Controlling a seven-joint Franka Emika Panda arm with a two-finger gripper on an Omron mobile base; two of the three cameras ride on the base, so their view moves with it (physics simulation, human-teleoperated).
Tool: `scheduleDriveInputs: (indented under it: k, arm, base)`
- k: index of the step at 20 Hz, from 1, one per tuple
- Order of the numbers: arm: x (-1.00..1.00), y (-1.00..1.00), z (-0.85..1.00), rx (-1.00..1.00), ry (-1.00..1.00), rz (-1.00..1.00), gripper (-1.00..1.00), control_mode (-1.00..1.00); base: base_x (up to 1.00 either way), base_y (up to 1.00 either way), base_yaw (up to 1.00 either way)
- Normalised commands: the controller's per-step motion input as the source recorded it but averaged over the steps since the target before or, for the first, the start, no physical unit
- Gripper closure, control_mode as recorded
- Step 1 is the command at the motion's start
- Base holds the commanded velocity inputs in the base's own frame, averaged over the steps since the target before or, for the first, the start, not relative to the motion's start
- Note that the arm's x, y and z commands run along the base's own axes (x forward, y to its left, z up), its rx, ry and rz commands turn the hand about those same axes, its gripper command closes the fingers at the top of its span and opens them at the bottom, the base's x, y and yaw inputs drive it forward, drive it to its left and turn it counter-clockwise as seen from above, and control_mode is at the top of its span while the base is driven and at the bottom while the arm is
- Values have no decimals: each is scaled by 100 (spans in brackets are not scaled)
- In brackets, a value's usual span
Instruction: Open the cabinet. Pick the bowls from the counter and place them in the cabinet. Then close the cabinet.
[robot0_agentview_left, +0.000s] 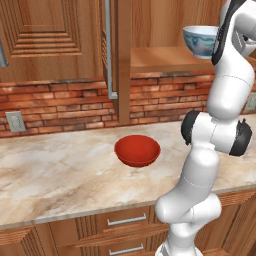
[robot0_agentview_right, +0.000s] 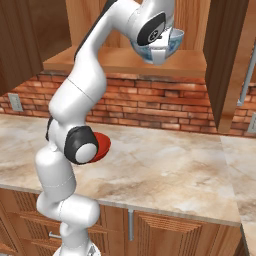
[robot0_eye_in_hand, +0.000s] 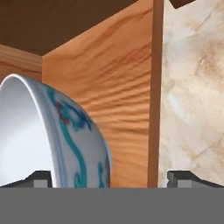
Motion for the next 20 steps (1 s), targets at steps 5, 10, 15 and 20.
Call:
scheduleDriveInputs:
  k: [5, 10, 15, 20]
  arm:
    - [-6, 7, 0, 0, -10, 0, -100, -100]
    - [-55, 1, 0, 0, -20, 0, -100, -100]
    - [-100, 48, -33, 0, -25, 0, -100, -100]
    - [-100, 96, -53, 0, -21, 2, -100, -100]
  base:
    - [0, 0, 0]
    - [0, 0, 0]
    - [0, 0, 0]
    - [0, 0, 0]
